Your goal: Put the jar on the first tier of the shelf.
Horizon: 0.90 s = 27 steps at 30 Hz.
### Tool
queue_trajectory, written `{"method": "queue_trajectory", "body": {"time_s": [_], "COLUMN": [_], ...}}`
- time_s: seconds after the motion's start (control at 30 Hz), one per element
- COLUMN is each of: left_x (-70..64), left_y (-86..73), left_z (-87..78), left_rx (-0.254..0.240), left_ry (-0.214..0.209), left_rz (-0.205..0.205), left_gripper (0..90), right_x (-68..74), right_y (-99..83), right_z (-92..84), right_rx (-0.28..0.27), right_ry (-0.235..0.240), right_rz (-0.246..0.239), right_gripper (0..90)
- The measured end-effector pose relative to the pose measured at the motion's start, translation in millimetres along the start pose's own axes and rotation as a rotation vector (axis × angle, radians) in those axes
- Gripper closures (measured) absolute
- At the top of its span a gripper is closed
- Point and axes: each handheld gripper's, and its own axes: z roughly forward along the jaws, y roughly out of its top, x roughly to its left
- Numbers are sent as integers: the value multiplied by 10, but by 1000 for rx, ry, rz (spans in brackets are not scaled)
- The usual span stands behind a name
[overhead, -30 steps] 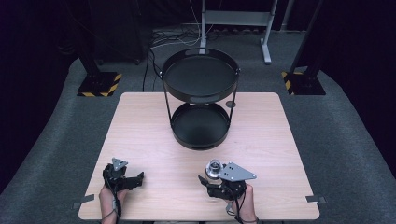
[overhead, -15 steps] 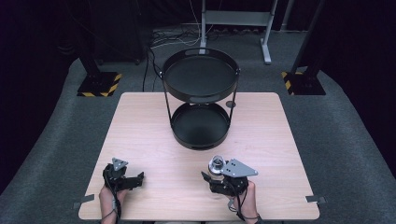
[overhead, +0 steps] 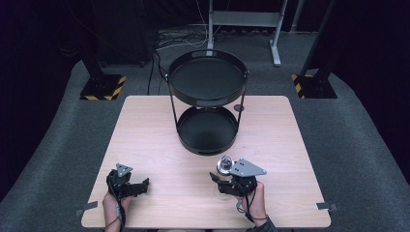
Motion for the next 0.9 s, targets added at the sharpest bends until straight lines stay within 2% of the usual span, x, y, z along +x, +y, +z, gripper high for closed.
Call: {"method": "queue_trajectory", "body": {"time_s": [0.57,0.9], "left_x": [0,-4], "left_y": [0,-1], "left_z": [1,0], "left_rx": [0,-2], "left_ry": [0,1], "left_rz": [-3,2], "left_gripper": [13,14], "right_x": [-203,-245], "right_y": [54,67], "right_z": [-13,51], "right_rx": [-18,-15], "right_ry": [-24,-16], "right_rz": [6,10], "right_gripper": [310,310]}}
